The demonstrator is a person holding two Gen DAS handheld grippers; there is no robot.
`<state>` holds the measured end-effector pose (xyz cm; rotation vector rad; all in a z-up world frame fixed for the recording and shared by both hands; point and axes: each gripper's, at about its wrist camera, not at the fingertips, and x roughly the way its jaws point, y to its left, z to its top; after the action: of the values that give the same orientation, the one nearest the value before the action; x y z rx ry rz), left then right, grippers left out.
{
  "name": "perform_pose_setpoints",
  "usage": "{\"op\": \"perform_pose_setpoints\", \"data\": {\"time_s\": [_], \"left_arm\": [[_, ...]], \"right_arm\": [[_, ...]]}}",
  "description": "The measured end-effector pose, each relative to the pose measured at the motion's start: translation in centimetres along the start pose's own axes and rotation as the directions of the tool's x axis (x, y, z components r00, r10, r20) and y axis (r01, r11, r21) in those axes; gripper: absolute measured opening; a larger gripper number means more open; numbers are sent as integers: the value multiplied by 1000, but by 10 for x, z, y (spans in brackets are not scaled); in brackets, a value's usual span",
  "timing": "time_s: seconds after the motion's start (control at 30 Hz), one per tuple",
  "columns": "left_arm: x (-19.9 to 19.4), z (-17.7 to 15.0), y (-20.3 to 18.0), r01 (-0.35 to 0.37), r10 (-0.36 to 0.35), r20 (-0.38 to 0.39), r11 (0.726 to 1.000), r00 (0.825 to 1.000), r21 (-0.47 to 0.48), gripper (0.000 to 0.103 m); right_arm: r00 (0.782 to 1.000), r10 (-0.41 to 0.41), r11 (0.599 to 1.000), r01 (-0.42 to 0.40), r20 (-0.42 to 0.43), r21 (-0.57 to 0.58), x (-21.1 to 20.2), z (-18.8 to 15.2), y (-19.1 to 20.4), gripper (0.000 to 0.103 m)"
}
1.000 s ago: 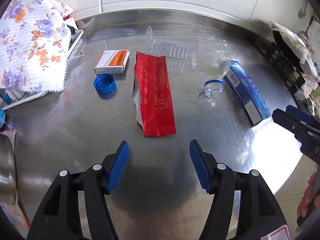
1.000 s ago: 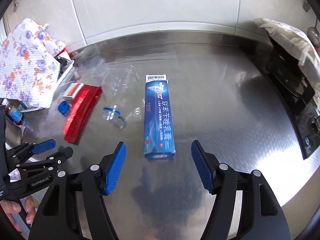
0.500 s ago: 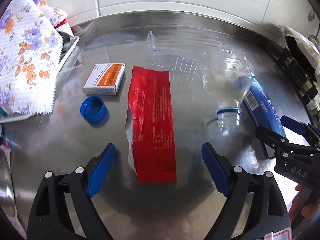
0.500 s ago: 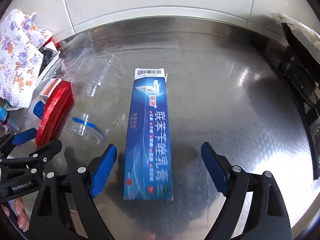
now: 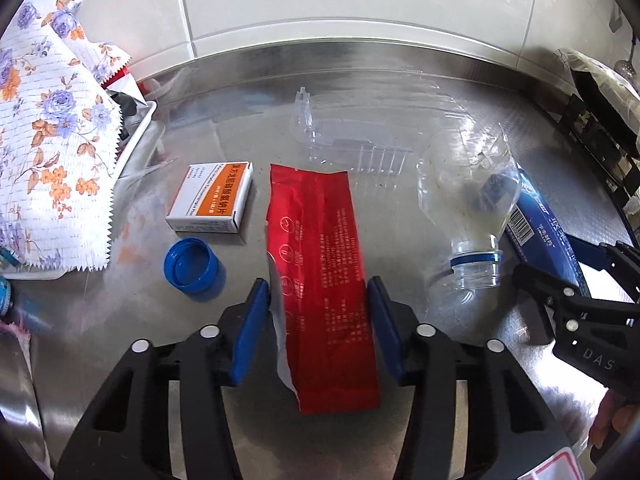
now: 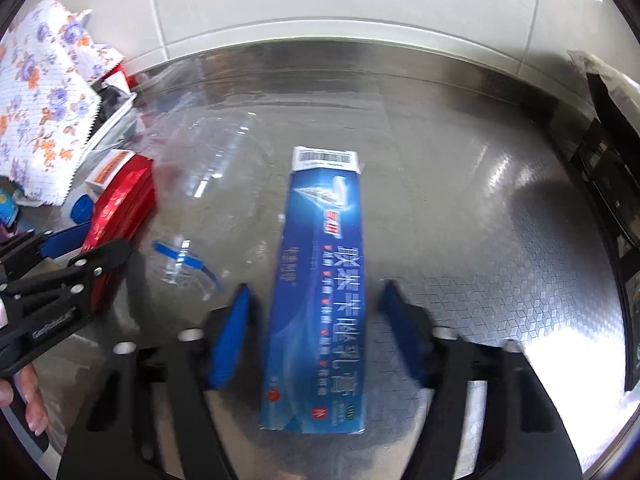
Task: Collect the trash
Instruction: 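Grasp the red packet with the left tool while the right tool grasps the blue toothpaste box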
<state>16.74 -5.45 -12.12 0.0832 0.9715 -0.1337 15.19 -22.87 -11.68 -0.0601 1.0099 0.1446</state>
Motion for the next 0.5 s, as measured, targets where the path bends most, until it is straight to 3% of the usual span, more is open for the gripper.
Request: {"op": "perform_pose_setpoints", "data": {"time_s": [0.03,0.27,0.5], "left_arm": [[-1,0,0,4,-4,2,1000,1000,0,44],[-5,-3,6,41,-41,0,999,999,-23,36],[-18,-7,10,60,-59,14,997,998,-40,36]], "right_arm": [[1000,4,1000,-4,2,-7,-1,0,3,42],[999,36,999,-36,4,23,-5,-4,4,42],[999,39,998,-39,12,44,-12,-2,1,42]]}}
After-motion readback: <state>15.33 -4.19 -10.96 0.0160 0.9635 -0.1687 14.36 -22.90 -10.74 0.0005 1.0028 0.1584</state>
